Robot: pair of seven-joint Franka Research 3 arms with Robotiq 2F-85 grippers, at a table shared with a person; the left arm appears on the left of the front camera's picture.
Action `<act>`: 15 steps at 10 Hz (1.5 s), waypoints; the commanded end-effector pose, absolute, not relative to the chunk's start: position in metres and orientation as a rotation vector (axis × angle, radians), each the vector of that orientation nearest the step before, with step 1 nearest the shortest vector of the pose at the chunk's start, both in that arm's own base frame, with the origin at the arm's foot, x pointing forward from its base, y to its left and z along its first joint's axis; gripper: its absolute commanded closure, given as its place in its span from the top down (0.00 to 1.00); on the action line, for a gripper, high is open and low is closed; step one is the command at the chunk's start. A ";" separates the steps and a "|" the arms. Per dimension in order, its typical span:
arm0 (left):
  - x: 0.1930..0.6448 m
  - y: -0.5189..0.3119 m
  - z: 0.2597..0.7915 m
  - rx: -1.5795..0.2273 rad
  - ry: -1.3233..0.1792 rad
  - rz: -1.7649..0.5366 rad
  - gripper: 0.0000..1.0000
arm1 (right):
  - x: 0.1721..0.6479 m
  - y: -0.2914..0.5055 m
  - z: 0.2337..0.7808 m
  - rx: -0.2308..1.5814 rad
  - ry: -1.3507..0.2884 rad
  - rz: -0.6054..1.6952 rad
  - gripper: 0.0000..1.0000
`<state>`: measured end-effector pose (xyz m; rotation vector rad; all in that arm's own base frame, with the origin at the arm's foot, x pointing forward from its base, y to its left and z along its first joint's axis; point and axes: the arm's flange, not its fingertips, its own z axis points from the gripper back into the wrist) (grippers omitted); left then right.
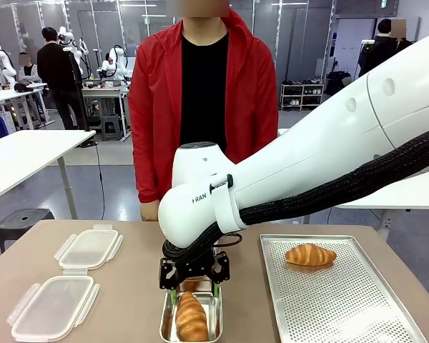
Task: Place the bread into the airtight container.
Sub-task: Pick up a Butter Roll and place it into an empty Airtight Container.
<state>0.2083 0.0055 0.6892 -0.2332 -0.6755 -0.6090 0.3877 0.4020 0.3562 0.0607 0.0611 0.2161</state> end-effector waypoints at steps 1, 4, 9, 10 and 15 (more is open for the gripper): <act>0.209 0.004 0.692 -0.243 -0.679 -0.624 1.00 | 0.386 0.402 0.357 0.064 0.052 0.190 0.97; 0.209 0.004 0.692 -0.243 -0.679 -0.624 1.00 | 0.388 0.402 0.356 0.061 0.061 0.216 0.98; 0.209 0.004 0.692 -0.243 -0.679 -0.624 1.00 | 0.403 0.323 0.432 0.107 -0.193 0.276 0.97; 0.209 0.004 0.692 -0.243 -0.679 -0.624 1.00 | 0.406 0.302 0.441 0.107 -0.222 0.304 0.97; 0.209 0.004 0.692 -0.243 -0.679 -0.624 1.00 | 0.438 0.154 0.435 0.125 -0.335 0.493 0.97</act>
